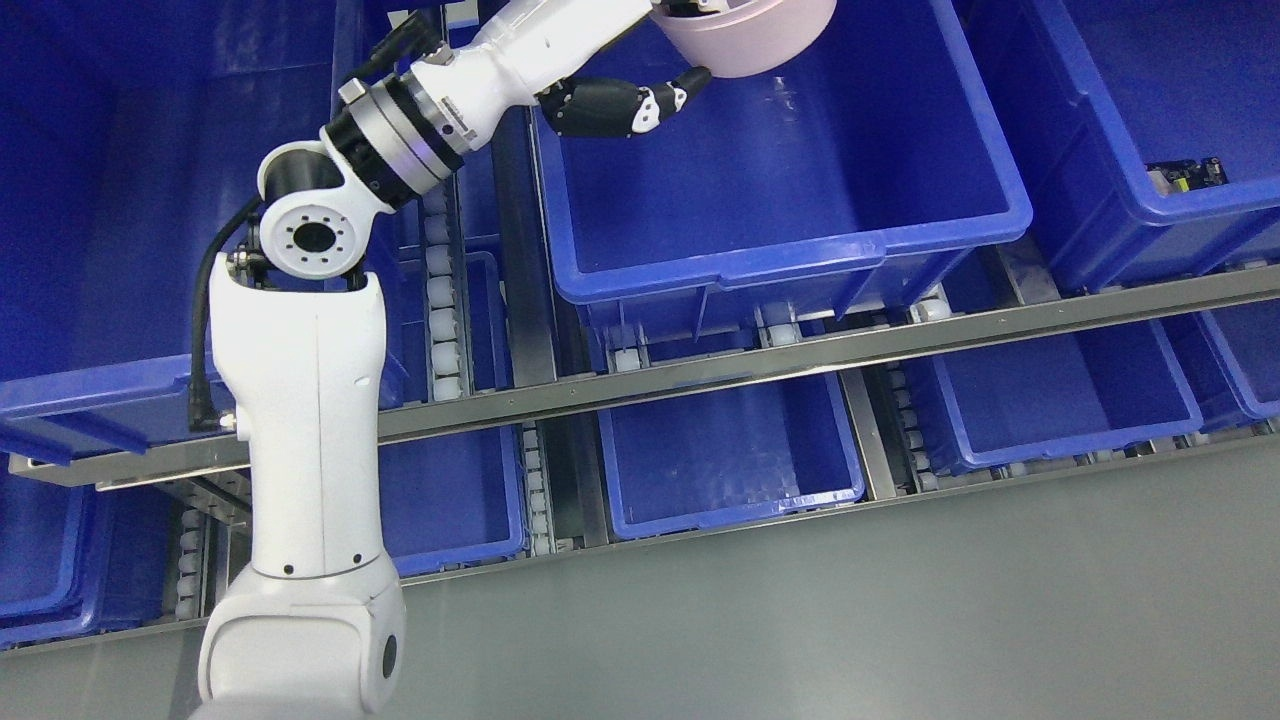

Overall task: Stack pink IKEA bowls on left shelf middle
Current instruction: 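Lower the stacked bowls into the blue bin and open the left hand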

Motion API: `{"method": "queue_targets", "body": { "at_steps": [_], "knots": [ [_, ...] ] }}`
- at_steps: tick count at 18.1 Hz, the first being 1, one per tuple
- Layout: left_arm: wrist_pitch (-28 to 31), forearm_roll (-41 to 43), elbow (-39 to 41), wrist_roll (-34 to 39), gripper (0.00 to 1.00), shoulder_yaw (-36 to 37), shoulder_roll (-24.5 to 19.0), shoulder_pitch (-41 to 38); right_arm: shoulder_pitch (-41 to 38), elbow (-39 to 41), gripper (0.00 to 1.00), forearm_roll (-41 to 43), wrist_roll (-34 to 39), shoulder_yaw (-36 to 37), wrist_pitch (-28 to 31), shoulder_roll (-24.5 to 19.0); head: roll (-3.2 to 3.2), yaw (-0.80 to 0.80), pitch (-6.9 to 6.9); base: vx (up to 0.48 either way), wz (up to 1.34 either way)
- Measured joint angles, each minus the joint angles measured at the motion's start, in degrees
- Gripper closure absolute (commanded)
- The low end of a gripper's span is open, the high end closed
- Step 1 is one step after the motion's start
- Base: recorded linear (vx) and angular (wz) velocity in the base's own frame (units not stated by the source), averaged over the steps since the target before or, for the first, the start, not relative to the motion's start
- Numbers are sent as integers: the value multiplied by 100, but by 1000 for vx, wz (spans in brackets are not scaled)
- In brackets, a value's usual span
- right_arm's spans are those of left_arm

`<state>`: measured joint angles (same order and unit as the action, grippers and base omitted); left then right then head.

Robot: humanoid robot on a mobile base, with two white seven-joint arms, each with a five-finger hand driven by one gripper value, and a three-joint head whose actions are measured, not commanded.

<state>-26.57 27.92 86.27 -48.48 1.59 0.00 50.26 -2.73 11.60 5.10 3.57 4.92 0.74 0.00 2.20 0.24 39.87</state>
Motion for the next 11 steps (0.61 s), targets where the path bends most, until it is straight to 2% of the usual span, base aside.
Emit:
{"method": "queue_targets", "body": {
  "at_steps": [4, 11],
  "knots": [
    [526, 188, -337, -132, 87, 170, 0, 321, 0, 0, 0, 0, 14, 0, 0, 0, 0, 0, 0, -22, -54],
    [675, 544, -1015, -183, 87, 367, 0, 643, 0, 0, 0, 0, 18, 0, 1, 0, 0, 0, 0, -8, -44]
  ]
}}
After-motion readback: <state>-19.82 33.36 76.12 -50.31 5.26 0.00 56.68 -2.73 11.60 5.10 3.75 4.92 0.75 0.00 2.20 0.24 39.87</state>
